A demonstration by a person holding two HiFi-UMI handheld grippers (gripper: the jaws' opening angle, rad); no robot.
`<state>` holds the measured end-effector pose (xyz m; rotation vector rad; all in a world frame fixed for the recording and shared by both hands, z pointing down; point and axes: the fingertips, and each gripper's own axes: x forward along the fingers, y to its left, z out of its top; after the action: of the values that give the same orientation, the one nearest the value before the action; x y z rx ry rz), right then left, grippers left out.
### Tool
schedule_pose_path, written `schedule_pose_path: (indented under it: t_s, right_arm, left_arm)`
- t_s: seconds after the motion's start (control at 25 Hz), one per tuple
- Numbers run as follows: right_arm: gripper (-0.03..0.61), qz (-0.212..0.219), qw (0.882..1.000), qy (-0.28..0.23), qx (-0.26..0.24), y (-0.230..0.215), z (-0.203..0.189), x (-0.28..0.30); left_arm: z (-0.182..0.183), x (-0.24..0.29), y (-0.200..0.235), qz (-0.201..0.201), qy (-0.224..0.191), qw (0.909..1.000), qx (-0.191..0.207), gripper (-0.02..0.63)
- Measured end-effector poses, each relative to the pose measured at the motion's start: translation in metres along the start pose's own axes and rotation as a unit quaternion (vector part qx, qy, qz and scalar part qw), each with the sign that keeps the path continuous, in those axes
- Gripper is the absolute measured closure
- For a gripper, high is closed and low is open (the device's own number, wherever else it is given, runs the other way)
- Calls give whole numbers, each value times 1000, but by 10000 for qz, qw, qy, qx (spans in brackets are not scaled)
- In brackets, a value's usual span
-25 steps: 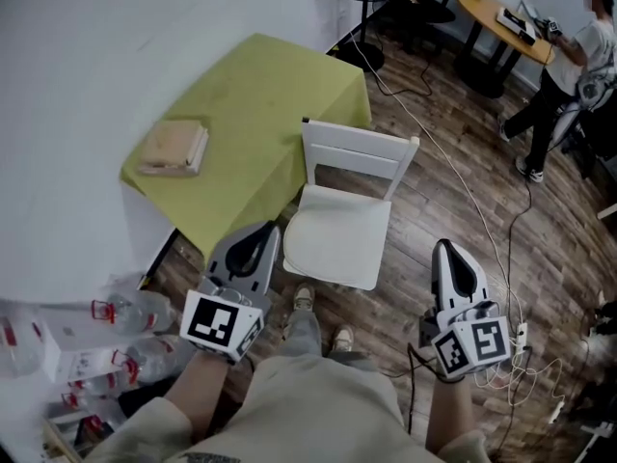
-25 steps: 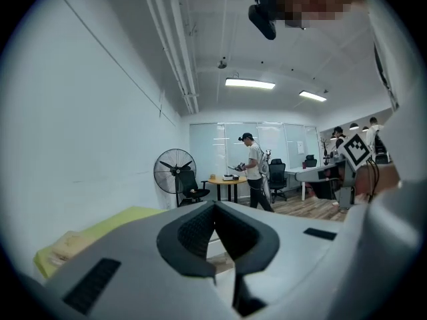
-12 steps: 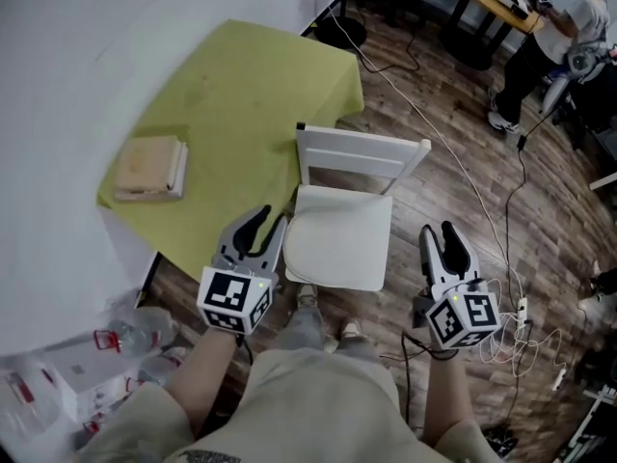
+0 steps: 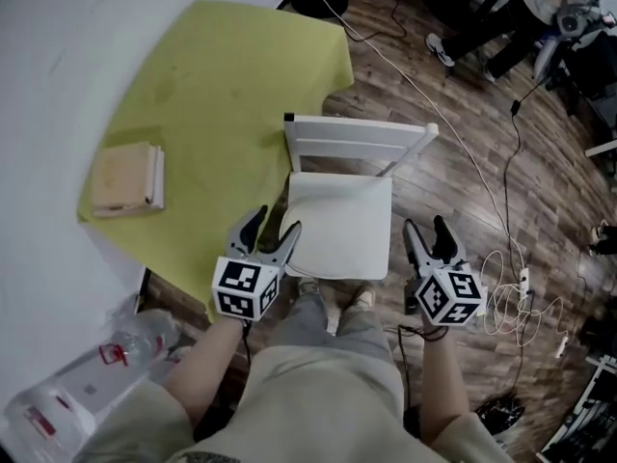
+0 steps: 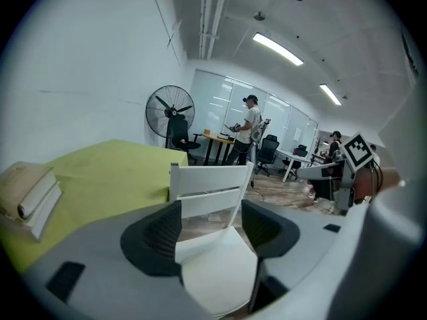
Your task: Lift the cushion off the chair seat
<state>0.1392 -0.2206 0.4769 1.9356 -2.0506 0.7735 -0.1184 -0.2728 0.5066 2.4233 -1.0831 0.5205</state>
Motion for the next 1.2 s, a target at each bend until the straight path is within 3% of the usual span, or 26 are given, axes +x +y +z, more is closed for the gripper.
schedule_pose_path:
  t_s: [0.24,0.56,1.2]
  right_arm:
    - [259,-102,9996,253,34,-16,-39,29]
    - [252,30,9956,929,150,-48,-102,76]
    - [236,211,9820,1859,260,-92,-217,134]
  left_arm:
    - [-37,27,3,-13,422,9991,-87,325]
    - [-99,76,10,355,1095,9930,-268,322]
    - [-195,133,37,780,1659,9809,-648,302]
